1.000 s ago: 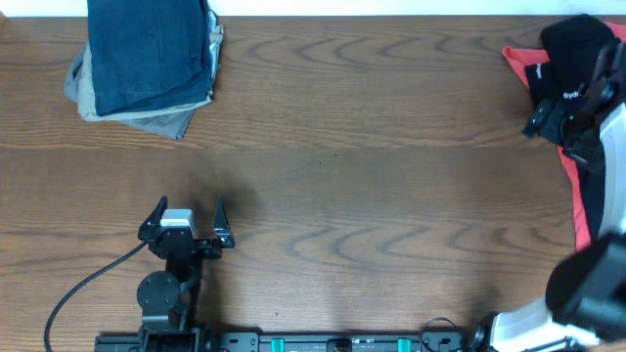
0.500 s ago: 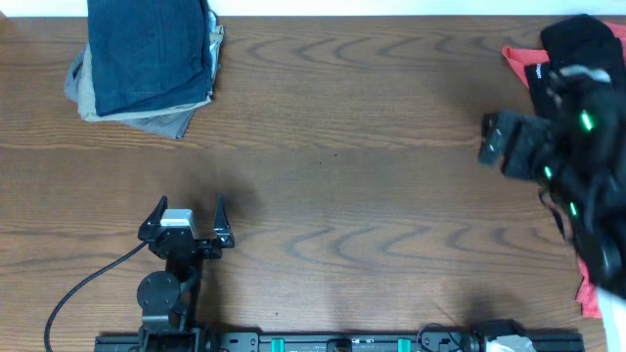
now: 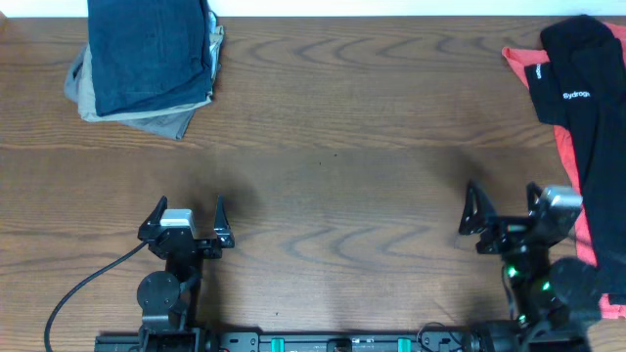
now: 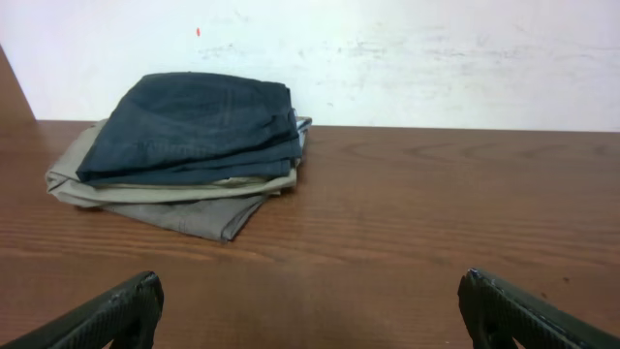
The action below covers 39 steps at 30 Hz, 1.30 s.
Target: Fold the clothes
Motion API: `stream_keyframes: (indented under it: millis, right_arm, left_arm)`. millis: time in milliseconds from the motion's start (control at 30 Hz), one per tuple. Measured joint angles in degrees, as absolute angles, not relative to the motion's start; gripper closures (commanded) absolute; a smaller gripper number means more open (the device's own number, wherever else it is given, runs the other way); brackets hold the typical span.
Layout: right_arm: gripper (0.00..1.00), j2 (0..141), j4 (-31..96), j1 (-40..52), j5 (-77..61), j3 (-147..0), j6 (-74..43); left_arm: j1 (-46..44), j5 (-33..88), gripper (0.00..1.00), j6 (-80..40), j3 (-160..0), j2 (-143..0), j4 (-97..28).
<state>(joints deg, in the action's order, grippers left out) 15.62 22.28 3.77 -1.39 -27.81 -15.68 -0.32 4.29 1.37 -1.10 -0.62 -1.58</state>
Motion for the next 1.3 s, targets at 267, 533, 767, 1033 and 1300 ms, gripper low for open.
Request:
stream_keyframes:
  millis: [267,533,767,1033,1300]
  right_arm:
    - [0.01,4.32,9.72,3.77,-1.78,-12.36,-15.70]
    - [0.01,0.86,0.38,3.77,-1.93,-3.84,-15.66]
    - [0.01,0.73,-2.11,3.77,-1.96,-0.54,-12.93]
    - [0.01,0.67,3.95,3.77,-1.93,-0.40,-7.20]
    - [0.01,0.69,3.92,3.77,-1.93,-0.40,-5.72]
  left_arm:
    - [-0.32,4.29,0.02,1.39,-1.10,-0.62,-1.58]
    - [-0.32,4.29,0.02,1.37,-1.10,-0.62,-1.58]
    - [-0.32,4.29,0.02,1.37,-1.10,-0.62,-1.58]
    - [-0.32,4.29,0.02,1.37,-1.10,-0.62,-1.58]
    - [-0.32,4.29,0.02,1.37,-1.10,-0.62,-1.58]
